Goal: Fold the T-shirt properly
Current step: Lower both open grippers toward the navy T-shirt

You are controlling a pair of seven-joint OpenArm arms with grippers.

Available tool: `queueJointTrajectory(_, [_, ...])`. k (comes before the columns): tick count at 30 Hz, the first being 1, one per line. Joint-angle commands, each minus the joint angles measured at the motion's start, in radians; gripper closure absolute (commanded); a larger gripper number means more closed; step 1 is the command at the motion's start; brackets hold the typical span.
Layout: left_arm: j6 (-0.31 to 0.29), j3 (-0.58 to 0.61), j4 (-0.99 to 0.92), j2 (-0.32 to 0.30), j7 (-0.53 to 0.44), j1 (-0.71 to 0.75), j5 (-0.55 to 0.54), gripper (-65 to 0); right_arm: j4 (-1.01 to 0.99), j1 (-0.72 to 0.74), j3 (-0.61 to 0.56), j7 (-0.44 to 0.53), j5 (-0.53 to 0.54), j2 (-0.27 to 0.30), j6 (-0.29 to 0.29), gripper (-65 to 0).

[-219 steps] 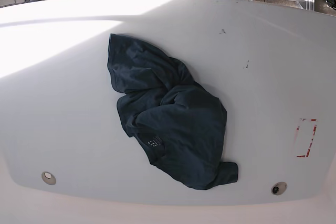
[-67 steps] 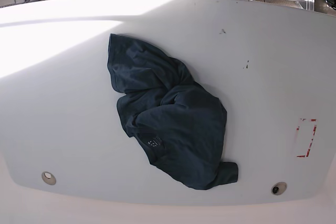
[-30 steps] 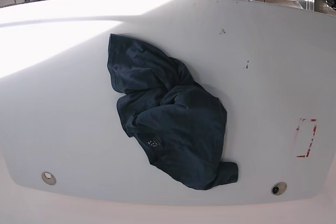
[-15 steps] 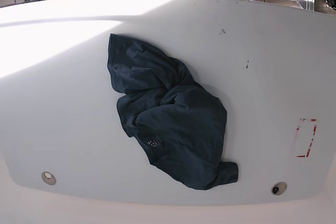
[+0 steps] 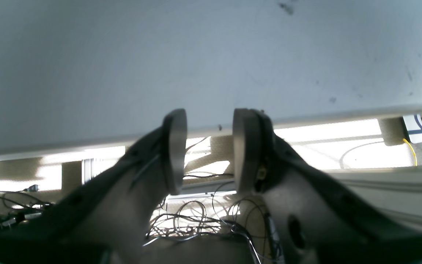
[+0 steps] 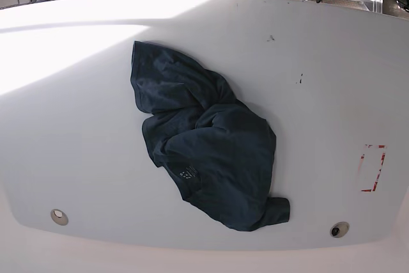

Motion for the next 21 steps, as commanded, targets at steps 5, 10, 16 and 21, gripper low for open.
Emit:
queueJointTrajectory(5, [0.003, -0.007, 0.032, -0.005, -0.012, -0.021, -0.008, -18.7, 0.018, 0.004, 0.001, 0.031, 0.011, 0.001, 0.001, -7.9])
queueJointTrajectory(10, [0.002, -0.009, 0.034, -0.01, -0.007, -0.046, -0.007, -18.7, 0.017, 0.012, -0.001, 0.042, 0.014, 0.001, 0.001, -7.8])
queueJointTrajectory(16, [0.002, -0.013, 0.011, -0.013, 0.0, -0.093, 0.003, -18.5, 0.011, 0.01, -0.001, 0.05, 0.02, -0.001, 0.002, -7.6])
queueJointTrajectory(21, [0.002, -0.011, 0.007, -0.015, 0.002, -0.11, 0.002, -18.6, 0.009, 0.019, 0.0, 0.044, 0.02, -0.002, 0.003, -9.0])
